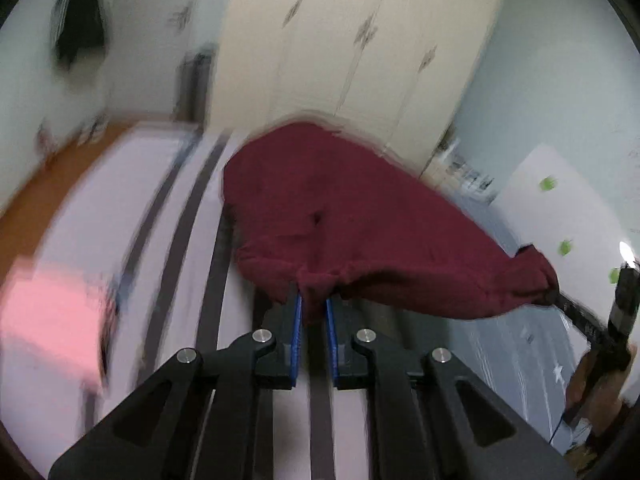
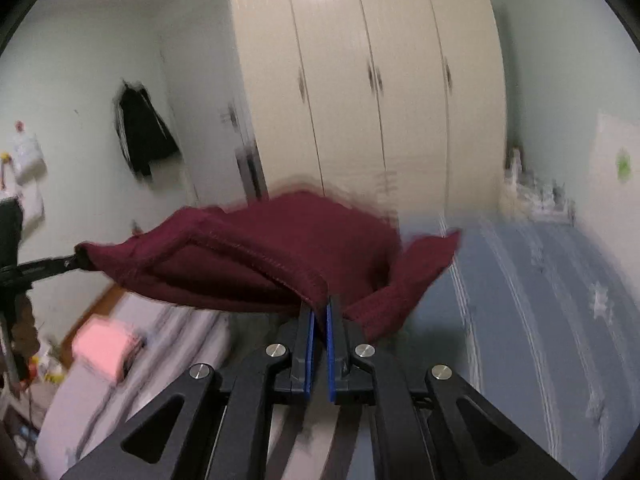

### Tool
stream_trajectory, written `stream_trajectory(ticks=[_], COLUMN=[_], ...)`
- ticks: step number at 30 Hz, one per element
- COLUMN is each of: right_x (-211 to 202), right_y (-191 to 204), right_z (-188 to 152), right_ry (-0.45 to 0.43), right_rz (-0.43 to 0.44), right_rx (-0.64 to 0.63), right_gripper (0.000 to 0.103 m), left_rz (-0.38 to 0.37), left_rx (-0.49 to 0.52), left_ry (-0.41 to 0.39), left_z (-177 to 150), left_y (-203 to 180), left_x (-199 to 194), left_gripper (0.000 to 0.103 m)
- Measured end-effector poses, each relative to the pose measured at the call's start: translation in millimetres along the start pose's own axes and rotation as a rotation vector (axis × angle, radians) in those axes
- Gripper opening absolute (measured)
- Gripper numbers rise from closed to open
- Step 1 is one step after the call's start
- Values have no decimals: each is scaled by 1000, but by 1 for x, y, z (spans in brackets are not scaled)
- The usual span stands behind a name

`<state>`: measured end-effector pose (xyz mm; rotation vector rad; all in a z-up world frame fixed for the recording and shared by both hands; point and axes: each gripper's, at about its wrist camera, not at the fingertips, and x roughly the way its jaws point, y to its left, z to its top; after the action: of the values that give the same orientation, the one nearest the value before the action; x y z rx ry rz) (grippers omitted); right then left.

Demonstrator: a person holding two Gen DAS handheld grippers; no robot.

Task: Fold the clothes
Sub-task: 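Lift the shirt with both tools and lay it flat on the bed, then open both tools and release the flattened shirt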

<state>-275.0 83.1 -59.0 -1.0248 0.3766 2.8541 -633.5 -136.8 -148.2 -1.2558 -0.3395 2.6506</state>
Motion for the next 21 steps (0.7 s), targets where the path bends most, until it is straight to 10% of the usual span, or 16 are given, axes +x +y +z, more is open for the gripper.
stream_trajectory(ticks=[5, 9, 21], right_x=[40, 44, 31], right_y=[-1, 11, 16], right_z=[-185, -277, -285], right_ry=[291, 465, 511], right_rz=[-63, -76, -57], right_rx=[102, 119, 120], right_gripper=[4, 5, 10], left_rz=[130, 193, 191], left_rx=[-31, -57, -103], left_ry=[267, 385, 433], left_z=[-169, -237, -283], left_y=[39, 62, 88], left_x=[54, 68, 50], left_gripper=[8, 9, 11])
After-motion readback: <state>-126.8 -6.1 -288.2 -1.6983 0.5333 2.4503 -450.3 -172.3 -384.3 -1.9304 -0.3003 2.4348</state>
